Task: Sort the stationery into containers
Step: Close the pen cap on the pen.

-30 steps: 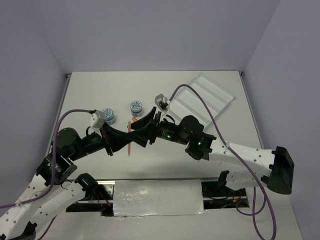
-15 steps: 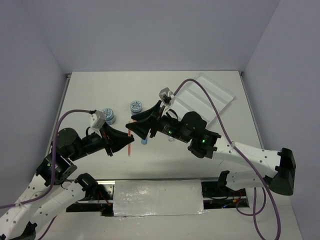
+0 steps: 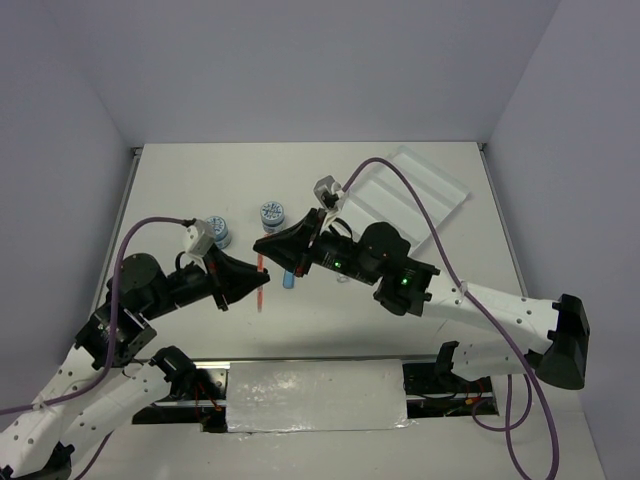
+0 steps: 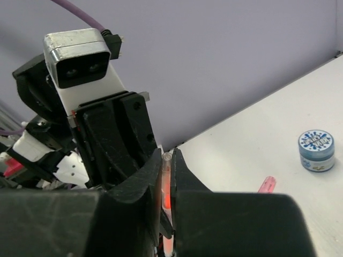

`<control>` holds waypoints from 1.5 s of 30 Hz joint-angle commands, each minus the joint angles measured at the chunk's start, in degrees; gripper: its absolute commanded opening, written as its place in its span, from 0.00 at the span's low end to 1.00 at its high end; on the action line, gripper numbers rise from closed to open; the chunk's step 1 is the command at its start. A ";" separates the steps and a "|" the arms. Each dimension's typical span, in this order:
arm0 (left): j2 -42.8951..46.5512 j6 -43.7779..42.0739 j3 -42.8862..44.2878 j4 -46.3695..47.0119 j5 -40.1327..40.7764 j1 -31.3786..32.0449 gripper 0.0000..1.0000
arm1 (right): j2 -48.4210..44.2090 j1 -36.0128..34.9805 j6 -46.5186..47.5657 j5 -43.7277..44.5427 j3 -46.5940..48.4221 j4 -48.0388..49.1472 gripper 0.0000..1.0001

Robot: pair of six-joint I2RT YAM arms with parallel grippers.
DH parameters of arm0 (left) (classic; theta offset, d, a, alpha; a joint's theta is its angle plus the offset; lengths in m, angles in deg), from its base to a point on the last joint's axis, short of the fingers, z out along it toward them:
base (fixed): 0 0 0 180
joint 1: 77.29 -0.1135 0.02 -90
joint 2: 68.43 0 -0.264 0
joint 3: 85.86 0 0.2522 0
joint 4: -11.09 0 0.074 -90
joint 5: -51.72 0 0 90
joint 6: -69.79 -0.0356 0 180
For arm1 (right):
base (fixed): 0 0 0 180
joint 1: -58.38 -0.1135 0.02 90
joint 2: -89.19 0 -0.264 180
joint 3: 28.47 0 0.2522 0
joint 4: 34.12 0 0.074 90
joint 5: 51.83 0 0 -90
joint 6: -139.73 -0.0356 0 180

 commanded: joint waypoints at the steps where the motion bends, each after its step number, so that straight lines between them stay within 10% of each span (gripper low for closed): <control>1: -0.65 0.02 0.71 1.93 0.00 0.10 0.00 | 0.79 0.05 0.69 -1.07 2.05 1.47 0.05; 32: -15.50 -17.21 38.07 -7.74 -11.16 0.10 0.00 | 15.99 -8.47 -1.33 -1.60 -21.86 9.91 0.00; 38: -12.26 -14.50 27.30 -4.32 -11.78 0.10 0.00 | 11.53 -8.30 -2.12 -0.29 -19.49 6.85 0.02; 42: -5.06 -8.17 14.01 2.70 -10.72 0.10 0.00 | 5.19 -7.95 -1.07 4.98 -16.67 3.41 0.38; 45: 0.30 -2.72 6.27 7.99 -10.46 0.10 0.00 | 2.73 -7.51 -0.37 7.53 -14.39 2.79 0.39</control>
